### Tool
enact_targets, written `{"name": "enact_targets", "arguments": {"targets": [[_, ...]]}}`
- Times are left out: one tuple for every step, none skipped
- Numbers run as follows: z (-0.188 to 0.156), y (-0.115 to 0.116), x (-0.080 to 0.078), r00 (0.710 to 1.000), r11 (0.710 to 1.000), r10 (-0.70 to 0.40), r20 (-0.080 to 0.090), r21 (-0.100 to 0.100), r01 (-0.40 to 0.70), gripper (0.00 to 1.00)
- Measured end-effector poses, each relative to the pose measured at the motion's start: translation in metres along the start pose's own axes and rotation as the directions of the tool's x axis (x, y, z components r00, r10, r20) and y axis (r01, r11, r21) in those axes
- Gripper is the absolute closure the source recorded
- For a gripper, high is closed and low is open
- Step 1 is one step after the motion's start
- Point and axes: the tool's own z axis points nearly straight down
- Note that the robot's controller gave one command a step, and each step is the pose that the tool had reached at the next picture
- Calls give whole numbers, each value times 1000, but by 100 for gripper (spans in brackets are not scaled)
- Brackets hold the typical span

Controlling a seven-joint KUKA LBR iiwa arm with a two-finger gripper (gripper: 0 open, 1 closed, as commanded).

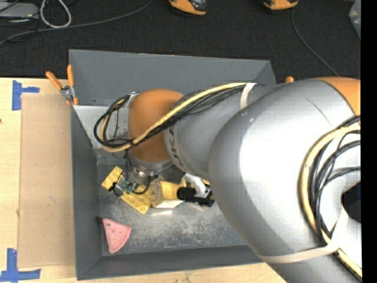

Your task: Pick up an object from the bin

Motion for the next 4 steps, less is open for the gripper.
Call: {"name": "enact_targets", "arguments": {"targets": [[-10,-1,0,1000,1000,1,-3,3,-1,100],[-43,-2,0,1000,1000,0,-5,5,0,100],[-68,-1,0,1000,1000,-1,-2,2,1,100],[-82,-1,0,1000,1000,-2,-4,3,2,100]]}}
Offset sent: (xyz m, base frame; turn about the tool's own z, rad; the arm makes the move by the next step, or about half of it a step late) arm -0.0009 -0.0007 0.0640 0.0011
